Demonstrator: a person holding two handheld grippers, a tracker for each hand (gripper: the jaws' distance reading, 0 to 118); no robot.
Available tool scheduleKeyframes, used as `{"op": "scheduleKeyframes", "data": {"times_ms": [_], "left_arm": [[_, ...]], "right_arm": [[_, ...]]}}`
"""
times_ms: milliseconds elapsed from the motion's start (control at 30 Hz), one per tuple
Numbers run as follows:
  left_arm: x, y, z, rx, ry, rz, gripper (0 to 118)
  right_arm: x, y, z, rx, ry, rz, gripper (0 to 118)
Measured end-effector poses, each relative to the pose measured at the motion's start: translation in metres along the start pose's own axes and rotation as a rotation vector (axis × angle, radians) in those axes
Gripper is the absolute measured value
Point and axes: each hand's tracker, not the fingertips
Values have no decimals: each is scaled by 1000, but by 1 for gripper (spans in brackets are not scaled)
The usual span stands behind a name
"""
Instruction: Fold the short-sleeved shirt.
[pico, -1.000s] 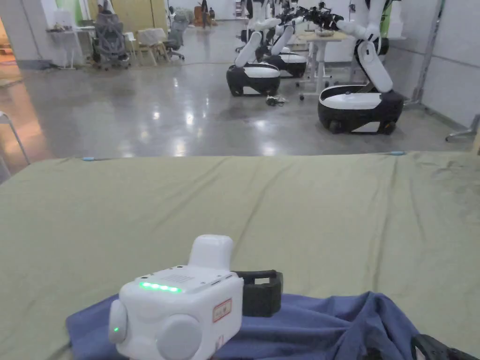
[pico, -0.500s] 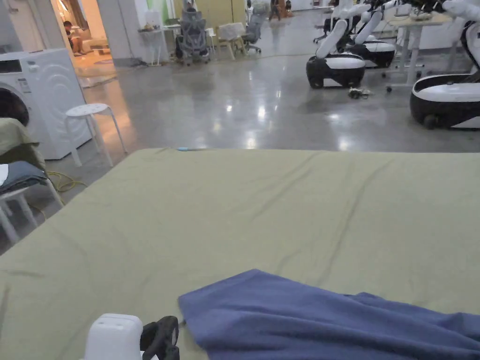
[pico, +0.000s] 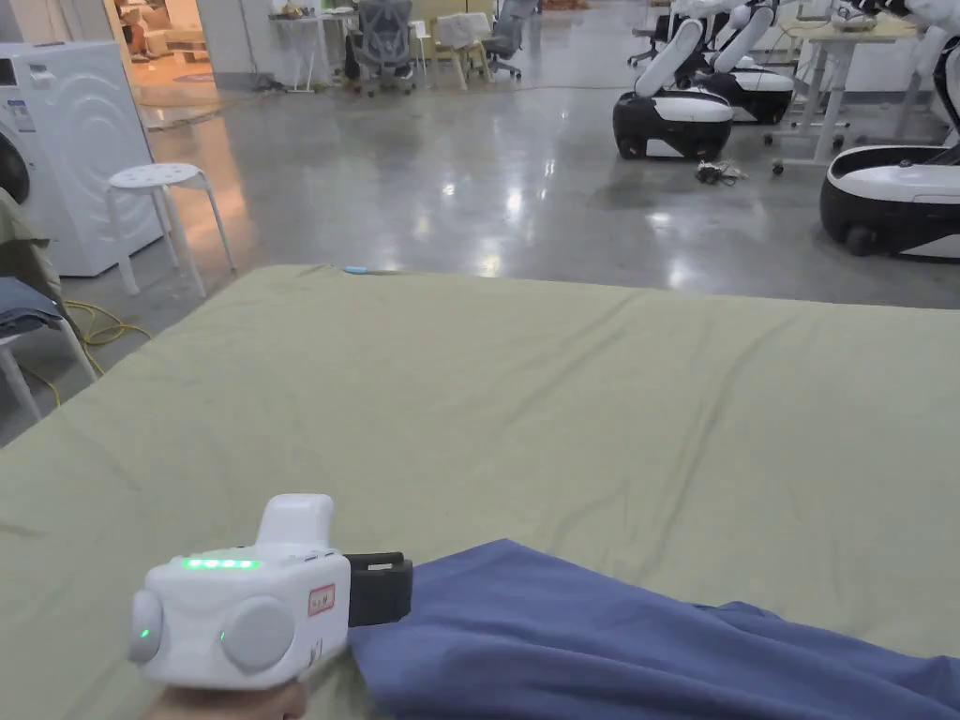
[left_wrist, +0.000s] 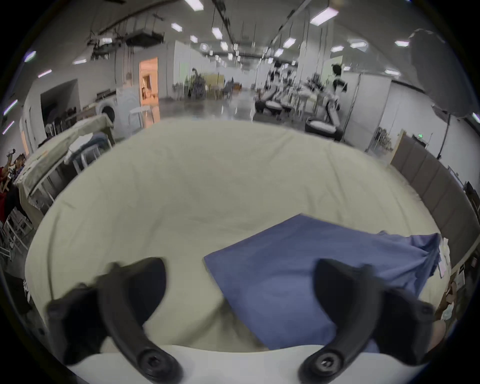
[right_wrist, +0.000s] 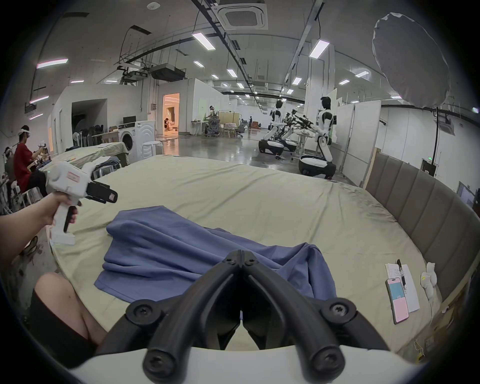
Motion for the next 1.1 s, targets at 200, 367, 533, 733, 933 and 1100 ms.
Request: {"op": "scheduleKeyframes", "data": {"times_ms": [200,367,533,733,933,1100], "left_arm": [[-2,7,-63,-114,99,-49,113],[-3,-5,-87,-249,-20,3,56],[21,-16,-68,-183,24,-168,4],[43,-13,-14,-55,-50,-192,3],[51,-16,64,132,-100,-99,3],[60,-19,94,150,-122,-93,3]], "right_arm": [[11,5,-13,-15,-30,-6,0],[13,5,-19,-23,-36,4,0],[20,-2,-18,-28,-28,-16,0],[40,-12,-5,-30,-76,-34,0],[99,-30,-3,-114,-174,-102,27],[161,-48,-57,-244,-170,-163,99]]}}
